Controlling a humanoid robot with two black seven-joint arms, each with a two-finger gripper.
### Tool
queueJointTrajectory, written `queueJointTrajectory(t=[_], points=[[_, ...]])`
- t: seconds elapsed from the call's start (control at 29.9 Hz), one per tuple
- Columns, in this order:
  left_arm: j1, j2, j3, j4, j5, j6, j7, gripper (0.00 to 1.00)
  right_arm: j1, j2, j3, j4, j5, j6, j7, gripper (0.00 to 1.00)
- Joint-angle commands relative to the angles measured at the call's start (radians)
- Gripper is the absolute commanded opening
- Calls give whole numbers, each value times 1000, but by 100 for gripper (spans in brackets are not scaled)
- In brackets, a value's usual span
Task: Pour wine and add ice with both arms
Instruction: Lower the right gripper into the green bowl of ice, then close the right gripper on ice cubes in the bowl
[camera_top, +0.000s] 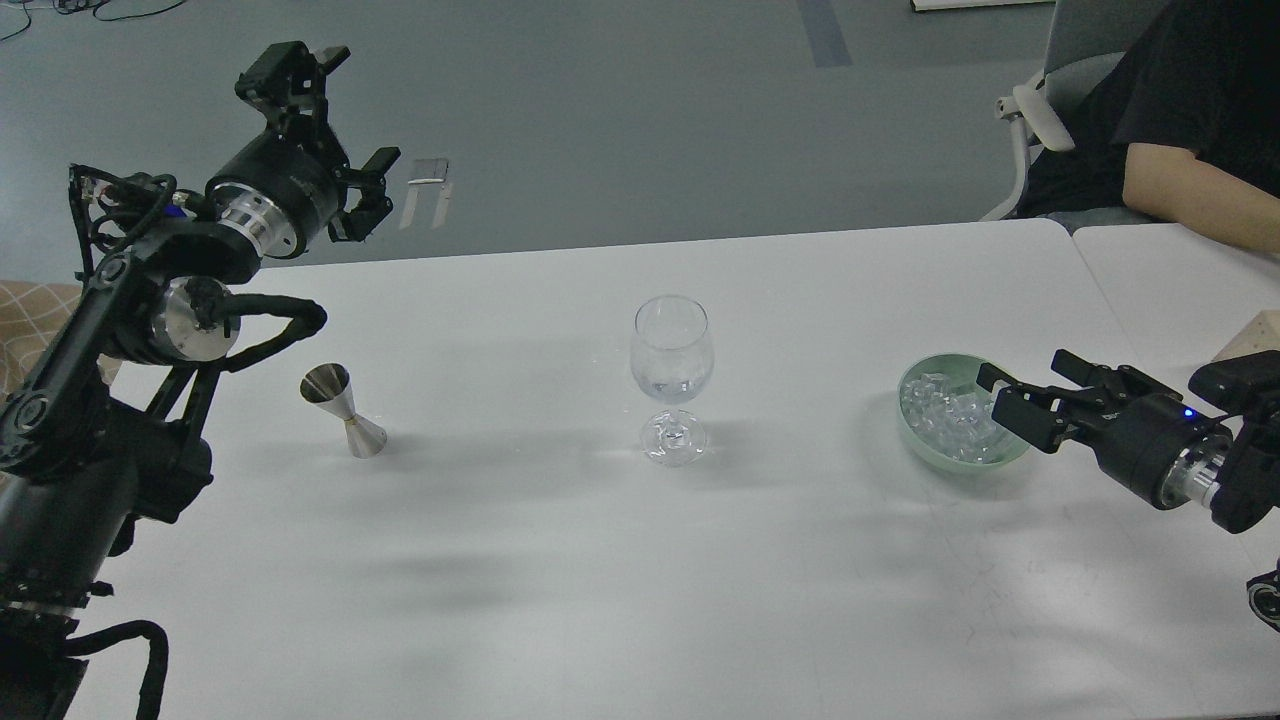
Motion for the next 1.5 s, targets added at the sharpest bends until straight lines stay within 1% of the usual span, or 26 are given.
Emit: queueJointTrajectory(t=[0.0,0.27,0.57,0.64,0.74,1.47], points=[[1,0,0,-3,0,0,1,98,3,15,1,-21,-4,5,-3,75],[1,-8,0,-5,0,0,1,98,9,69,-2,-54,-27,21,-5,69],[2,-11,0,-5,8,2,1,98,27,108,-4,-56,-29,81,-5,69],[2,-11,0,-6,6,2,0,98,46,109,-24,-65,-29,86,-9,66],[2,-11,0,-6,8,2,0,98,72,108,-44,-67,-29,86,-12,63],[2,-11,0,-8,8,2,0,98,109,108,-53,-105,-32,153,-15,65]])
